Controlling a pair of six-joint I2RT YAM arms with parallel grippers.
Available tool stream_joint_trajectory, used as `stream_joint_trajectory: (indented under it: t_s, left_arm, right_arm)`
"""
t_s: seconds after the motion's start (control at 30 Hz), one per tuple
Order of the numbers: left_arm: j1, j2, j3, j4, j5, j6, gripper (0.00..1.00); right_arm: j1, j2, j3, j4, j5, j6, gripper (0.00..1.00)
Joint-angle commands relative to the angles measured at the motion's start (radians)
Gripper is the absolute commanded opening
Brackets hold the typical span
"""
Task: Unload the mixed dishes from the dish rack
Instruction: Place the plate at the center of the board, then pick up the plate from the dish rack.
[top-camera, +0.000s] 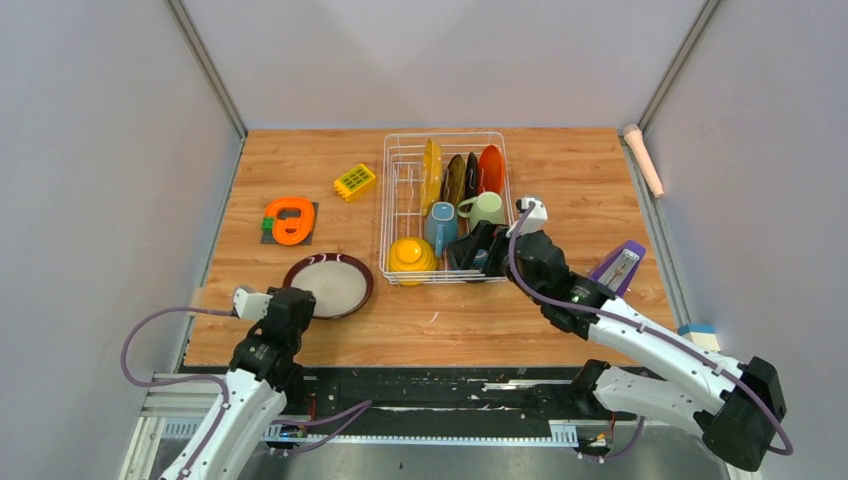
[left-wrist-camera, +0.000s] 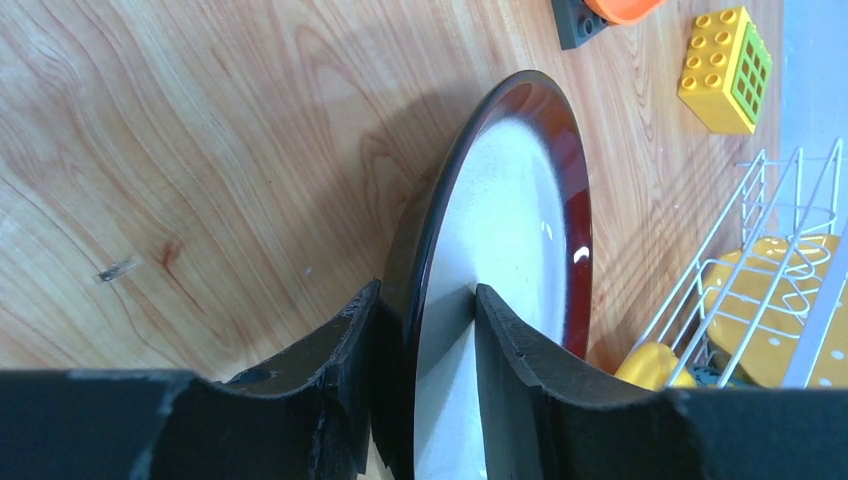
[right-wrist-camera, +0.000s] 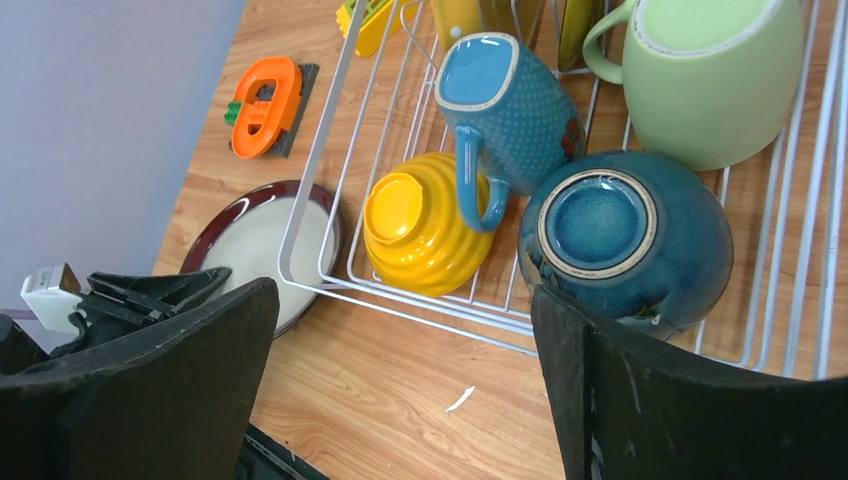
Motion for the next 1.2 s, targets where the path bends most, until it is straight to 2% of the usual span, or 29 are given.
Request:
stream_joint_trajectory:
  t_s: [0.0, 0.07, 0.1, 0.13, 0.17, 0.27, 0.53, 0.73, 0.83, 0.93, 1.0, 1.17]
  left_arm:
    - [0.003, 0.077, 0.004, 0.044, -0.038, -0.011, 0.45]
    - [0.003, 0.091, 0.012, 0.036, -0.035, -0.009, 0.53]
    - [0.003, 0.092, 0.013, 0.033, -0.035, -0.009, 0.65]
    - [0.003, 0.092, 0.014, 0.025, -0.032, -0.010, 0.71]
    - [0.003, 0.090, 0.015, 0.014, -0.031, -0.011, 0.81]
    - [0.003, 0.060, 0.029, -0.025, -0.029, -0.015, 0.98]
    - [0.003, -0.065, 0.215, -0.309, -0.080, 0.034, 1.00]
    - [0.003, -0.071, 0.484, -0.437, -0.063, 0.246, 1.00]
    - [0.004, -0.052, 0.561, -0.424, -0.001, 0.368, 1.00]
    - [0.003, -0.007, 0.603, -0.370, 0.123, 0.545, 1.00]
    - [0.003, 0.043, 0.620, -0.357, 0.157, 0.603, 1.00]
    - [0.003, 0.167, 0.644, -0.350, 0.213, 0.629, 1.00]
  right_arm:
    - [0.000, 0.055, 0.067, 0.038, -0.031, -0.040, 1.00]
    - [0.000, 0.090, 0.089, 0.036, -0.028, -0.062, 1.00]
    - [0.000, 0.106, 0.104, 0.031, -0.023, -0.070, 1.00]
    - [-0.001, 0.122, 0.120, 0.027, -0.015, -0.080, 1.00]
    - [-0.002, 0.141, 0.140, 0.023, -0.005, -0.093, 1.00]
    - [-0.001, 0.203, 0.227, 0.000, 0.054, -0.139, 1.00]
    - [-0.017, 0.452, 0.507, -0.063, 0.210, -0.244, 1.00]
    - [-0.047, 0.662, 0.723, -0.121, 0.229, -0.270, 0.97]
    - [-0.082, 0.750, 0.804, -0.160, 0.227, -0.258, 0.93]
    - [-0.122, 0.828, 0.885, -0.201, 0.179, -0.254, 0.86]
    - [-0.139, 0.867, 0.916, -0.214, 0.144, -0.251, 0.81]
    - [-0.161, 0.948, 0.985, -0.229, 0.102, -0.251, 0.70]
